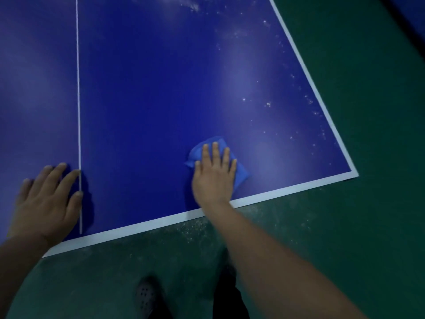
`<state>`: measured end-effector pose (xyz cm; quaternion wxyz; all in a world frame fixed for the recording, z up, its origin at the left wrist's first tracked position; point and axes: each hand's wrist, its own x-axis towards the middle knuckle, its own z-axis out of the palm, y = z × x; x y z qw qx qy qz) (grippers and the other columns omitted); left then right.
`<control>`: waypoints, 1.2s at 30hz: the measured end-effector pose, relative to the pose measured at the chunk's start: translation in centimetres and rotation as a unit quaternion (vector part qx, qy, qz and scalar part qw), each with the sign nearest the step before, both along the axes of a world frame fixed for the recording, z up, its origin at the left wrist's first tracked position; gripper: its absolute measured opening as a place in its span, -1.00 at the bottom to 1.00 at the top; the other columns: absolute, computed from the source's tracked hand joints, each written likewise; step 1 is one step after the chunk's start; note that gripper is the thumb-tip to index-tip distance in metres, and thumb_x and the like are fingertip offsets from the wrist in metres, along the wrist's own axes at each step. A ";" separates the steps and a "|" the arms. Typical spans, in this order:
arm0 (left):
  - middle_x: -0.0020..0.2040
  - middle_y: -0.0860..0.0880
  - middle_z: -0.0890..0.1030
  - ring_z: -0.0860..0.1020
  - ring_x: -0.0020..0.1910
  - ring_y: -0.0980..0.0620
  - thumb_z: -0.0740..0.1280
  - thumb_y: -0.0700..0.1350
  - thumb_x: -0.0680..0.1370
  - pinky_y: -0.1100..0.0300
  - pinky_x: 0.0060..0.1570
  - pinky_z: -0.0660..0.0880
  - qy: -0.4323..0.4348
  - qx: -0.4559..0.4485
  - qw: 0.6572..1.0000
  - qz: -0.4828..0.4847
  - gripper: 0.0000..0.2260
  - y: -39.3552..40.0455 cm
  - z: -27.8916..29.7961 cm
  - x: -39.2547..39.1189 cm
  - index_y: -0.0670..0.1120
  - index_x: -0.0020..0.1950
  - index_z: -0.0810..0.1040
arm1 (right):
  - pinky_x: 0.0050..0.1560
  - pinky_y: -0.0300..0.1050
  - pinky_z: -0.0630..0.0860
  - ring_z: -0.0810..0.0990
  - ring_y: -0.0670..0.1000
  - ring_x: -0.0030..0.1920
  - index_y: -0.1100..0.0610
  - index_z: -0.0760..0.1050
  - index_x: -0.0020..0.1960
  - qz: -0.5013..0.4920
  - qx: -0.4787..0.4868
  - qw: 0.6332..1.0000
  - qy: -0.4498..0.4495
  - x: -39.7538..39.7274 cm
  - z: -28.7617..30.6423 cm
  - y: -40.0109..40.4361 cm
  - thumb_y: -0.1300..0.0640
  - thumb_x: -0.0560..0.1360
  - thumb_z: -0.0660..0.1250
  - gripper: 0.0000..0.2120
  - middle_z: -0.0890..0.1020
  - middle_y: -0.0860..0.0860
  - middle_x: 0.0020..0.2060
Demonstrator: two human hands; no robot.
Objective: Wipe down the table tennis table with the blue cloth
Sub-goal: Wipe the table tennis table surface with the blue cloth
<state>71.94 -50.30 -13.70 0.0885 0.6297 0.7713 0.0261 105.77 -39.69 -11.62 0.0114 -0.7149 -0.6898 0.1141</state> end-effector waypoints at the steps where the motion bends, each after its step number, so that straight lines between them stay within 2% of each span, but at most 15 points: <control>1: 0.50 -0.24 0.32 0.23 0.50 -0.32 -0.04 0.17 0.61 -0.21 0.52 0.06 -0.010 0.011 0.999 0.032 -0.41 0.3 0.3 1.3 -0.18 0.46 0.38 | 0.56 0.16 -0.20 -0.09 0.13 0.62 -0.03 -0.04 0.64 0.019 -0.009 1.000 0.009 -0.2 0.0 0.2 -0.12 0.70 -0.10 -0.47 -0.02 -0.01 0.63; 3: 0.43 -0.30 0.38 0.30 0.42 -0.37 0.03 0.09 0.59 -0.33 0.43 0.19 -0.020 0.032 0.997 0.073 -0.47 1.1 1.7 5.7 -0.23 0.41 0.41 | 0.56 0.18 -0.20 -0.09 0.13 0.62 -0.03 0.00 0.63 0.085 -0.010 0.996 0.022 0.8 0.0 0.8 -0.11 0.70 -0.07 -0.47 0.00 -0.02 0.63; 6: 0.40 -0.34 0.41 0.35 0.37 -0.39 0.12 0.00 0.55 -0.33 0.39 0.26 -0.061 0.067 0.993 0.070 -0.50 2.6 3.3 14.8 -0.28 0.37 0.46 | 0.55 0.20 -0.11 -0.01 0.16 0.61 -0.02 0.07 0.62 0.146 -0.010 0.989 0.024 6.9 -0.1 2.7 -0.09 0.69 -0.03 -0.48 0.07 0.00 0.62; 10: 0.48 -0.26 0.36 0.26 0.49 -0.26 0.11 0.01 0.58 -0.23 0.53 0.11 -0.123 0.088 0.985 0.078 -0.51 5.3 3.0 26.5 -0.23 0.41 0.43 | 0.52 0.27 0.08 0.15 0.21 0.57 0.04 0.18 0.60 -0.025 0.030 0.999 -0.020 22.9 -0.8 8.4 -0.04 0.68 0.01 -0.50 0.20 0.05 0.59; 14: 0.56 -0.20 0.26 0.11 0.59 -0.15 0.04 0.07 0.61 -0.10 0.58 -0.10 -0.114 0.070 0.989 0.066 -0.46 7.2 2.2 33.3 -0.19 0.49 0.35 | 0.55 0.27 -0.02 0.04 0.19 0.60 0.04 0.09 0.63 -0.150 0.007 0.989 -0.015 33.8 -0.2 11.5 -0.06 0.69 -0.02 -0.47 0.11 0.05 0.62; 17: 0.58 -0.21 0.19 0.04 0.61 -0.17 0.01 0.11 0.61 -0.14 0.58 -0.15 -0.073 0.041 0.995 0.057 -0.43 7.3 1.4 34.1 -0.19 0.53 0.29 | 0.54 0.29 0.01 0.08 0.23 0.59 0.07 0.12 0.62 -0.175 0.028 0.984 -0.013 32.8 -0.7 11.0 -0.05 0.69 0.00 -0.48 0.15 0.07 0.60; 19: 0.58 -0.20 0.19 0.05 0.60 -0.17 0.00 0.11 0.61 -0.16 0.58 -0.13 -0.062 0.029 0.996 0.055 -0.43 7.2 1.2 34.0 -0.18 0.52 0.30 | 0.51 0.31 0.10 0.18 0.25 0.56 0.09 0.20 0.59 -0.131 0.053 0.990 -0.023 29.4 -0.9 9.1 -0.03 0.67 0.00 -0.49 0.23 0.10 0.58; 21: 0.56 -0.19 0.22 0.08 0.59 -0.16 -0.01 0.11 0.60 -0.17 0.58 -0.10 -0.061 0.027 0.996 0.057 -0.43 7.3 1.3 34.1 -0.18 0.51 0.33 | 0.48 0.32 0.18 0.26 0.25 0.53 0.08 0.30 0.55 0.039 0.055 0.997 -0.024 25.7 -1.2 5.5 -0.05 0.63 0.01 -0.48 0.31 0.09 0.54; 23: 0.54 -0.19 0.25 0.11 0.58 -0.17 -0.01 0.10 0.60 -0.17 0.57 -0.08 -0.063 0.028 0.996 0.058 -0.44 7.4 1.3 34.2 -0.19 0.48 0.37 | 0.49 0.30 0.17 0.26 0.20 0.54 0.04 0.32 0.53 0.234 0.039 0.971 -0.023 24.9 -1.4 3.6 -0.08 0.63 0.02 -0.48 0.33 0.05 0.53; 24: 0.53 -0.19 0.26 0.12 0.57 -0.18 0.00 0.10 0.60 -0.18 0.57 -0.08 -0.062 0.029 0.996 0.056 -0.44 7.5 1.4 34.2 -0.20 0.47 0.38 | 0.48 0.31 0.20 0.27 0.20 0.53 0.04 0.33 0.53 0.272 0.030 0.962 -0.017 26.1 -1.4 4.8 -0.09 0.63 0.02 -0.49 0.34 0.04 0.53; 27: 0.52 -0.21 0.27 0.14 0.56 -0.21 0.03 0.06 0.59 -0.21 0.56 -0.06 -0.062 0.035 0.996 0.051 -0.47 7.6 1.4 34.4 -0.21 0.45 0.39 | 0.42 0.35 0.29 0.33 0.25 0.49 0.10 0.36 0.51 0.132 0.065 0.988 -0.051 32.5 -1.6 11.3 -0.06 0.60 0.00 -0.46 0.38 0.08 0.51; 29: 0.52 -0.22 0.28 0.15 0.56 -0.22 0.04 0.05 0.59 -0.21 0.56 -0.06 -0.060 0.033 0.996 0.051 -0.47 7.7 1.3 34.5 -0.21 0.45 0.39 | 0.49 0.32 0.18 0.22 0.23 0.54 0.10 0.25 0.57 -0.007 0.035 0.998 -0.052 37.1 -1.2 15.6 -0.08 0.62 -0.07 -0.43 0.27 0.08 0.56; 31: 0.52 -0.22 0.27 0.14 0.56 -0.22 0.04 0.05 0.58 -0.20 0.56 -0.07 -0.057 0.028 0.997 0.051 -0.47 7.7 1.3 34.5 -0.21 0.45 0.38 | 0.53 0.28 0.06 0.10 0.20 0.58 0.07 0.13 0.62 -0.080 0.017 0.996 -0.024 38.7 -0.7 17.1 -0.07 0.67 -0.05 -0.46 0.15 0.06 0.61; 34: 0.52 -0.22 0.27 0.14 0.56 -0.22 0.03 0.06 0.58 -0.19 0.56 -0.08 -0.053 0.024 0.997 0.050 -0.46 7.6 1.4 34.4 -0.22 0.45 0.38 | 0.52 0.28 0.10 0.15 0.22 0.57 0.09 0.18 0.60 -0.083 0.052 0.995 -0.036 36.0 -1.1 13.5 -0.06 0.66 -0.05 -0.46 0.20 0.08 0.59; 36: 0.52 -0.23 0.28 0.15 0.56 -0.23 0.02 0.07 0.58 -0.20 0.56 -0.07 -0.049 0.024 0.997 0.049 -0.45 7.6 1.4 34.5 -0.22 0.45 0.39 | 0.50 0.26 0.13 0.22 0.23 0.55 0.08 0.26 0.56 0.024 0.050 0.997 -0.053 33.1 -1.2 8.5 -0.09 0.64 -0.05 -0.45 0.28 0.08 0.56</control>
